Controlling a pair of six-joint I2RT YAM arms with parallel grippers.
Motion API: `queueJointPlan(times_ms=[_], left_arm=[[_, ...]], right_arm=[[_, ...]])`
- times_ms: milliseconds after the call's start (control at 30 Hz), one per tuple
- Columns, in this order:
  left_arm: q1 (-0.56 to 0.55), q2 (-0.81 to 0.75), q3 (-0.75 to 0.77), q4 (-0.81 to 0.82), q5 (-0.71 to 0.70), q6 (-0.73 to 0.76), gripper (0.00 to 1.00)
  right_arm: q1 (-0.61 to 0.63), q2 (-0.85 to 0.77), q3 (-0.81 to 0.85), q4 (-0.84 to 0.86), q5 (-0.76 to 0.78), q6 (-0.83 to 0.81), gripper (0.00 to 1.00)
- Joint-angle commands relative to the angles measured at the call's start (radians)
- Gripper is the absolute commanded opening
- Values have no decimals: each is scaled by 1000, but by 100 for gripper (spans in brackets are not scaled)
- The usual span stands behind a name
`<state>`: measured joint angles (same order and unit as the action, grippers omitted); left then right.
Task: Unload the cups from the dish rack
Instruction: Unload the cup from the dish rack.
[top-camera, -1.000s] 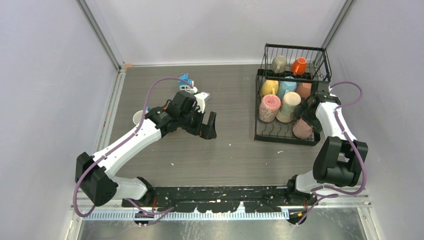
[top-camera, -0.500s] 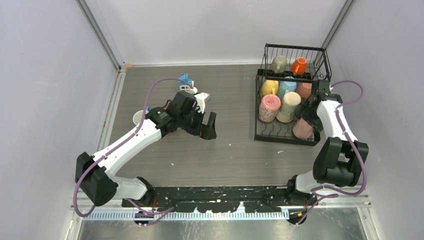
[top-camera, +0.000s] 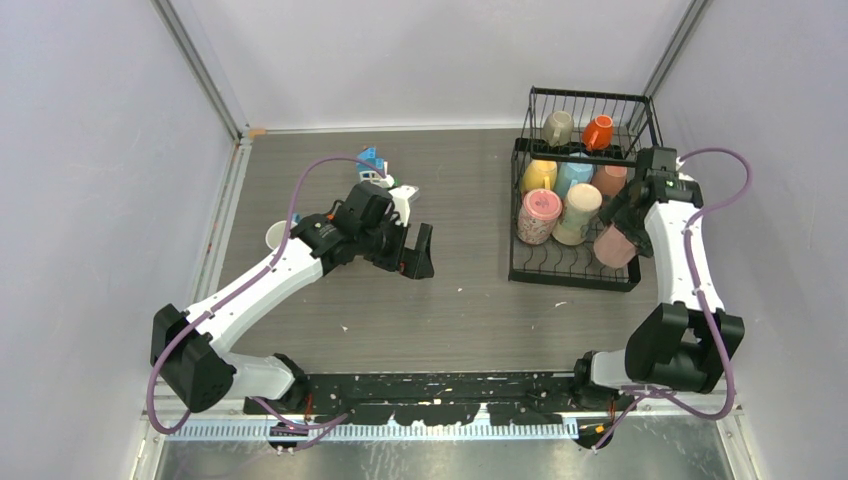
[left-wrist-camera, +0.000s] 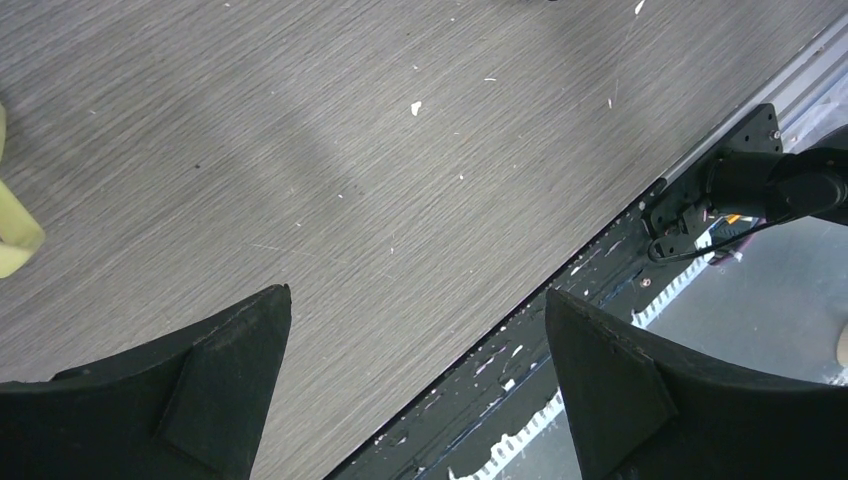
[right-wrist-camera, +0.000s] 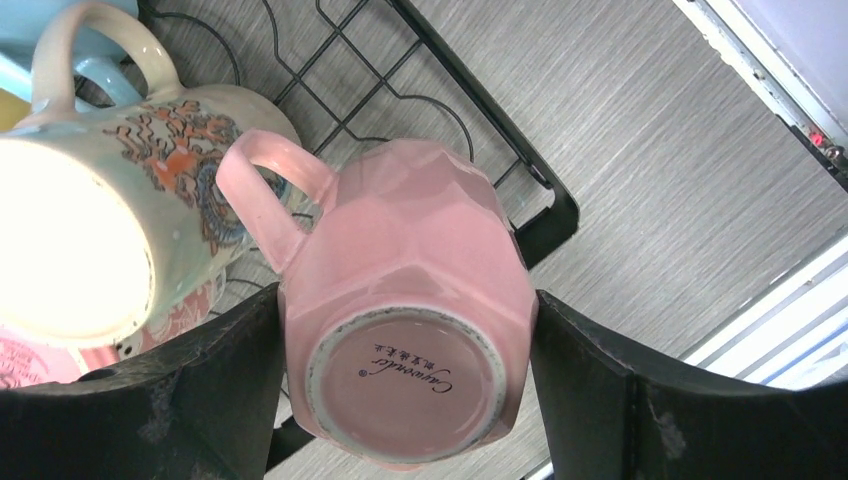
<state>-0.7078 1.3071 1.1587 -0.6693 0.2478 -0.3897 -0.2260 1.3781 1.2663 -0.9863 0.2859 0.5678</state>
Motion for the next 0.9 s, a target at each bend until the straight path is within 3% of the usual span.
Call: queueJointPlan(times_ms=[0,200,433,633,867], left_arm=[[-5,-14,8,51,36,-26,100],[-3,-25,12,61,42,-59,100],[-2,-42,-7,96,51,-126,100],[5,-55,-44,166,80,-208,100],[42,-81,-126,346,153,-347,100]], right_arm=[[13,-102,74,-35,-9,26,24],[66,-190,93,-99,-52,43,24],[223,-295,85,-137,-115,134,23],[412,-326,79,-108,-144,221,23],[542,-289,77,8,-234,286,23]])
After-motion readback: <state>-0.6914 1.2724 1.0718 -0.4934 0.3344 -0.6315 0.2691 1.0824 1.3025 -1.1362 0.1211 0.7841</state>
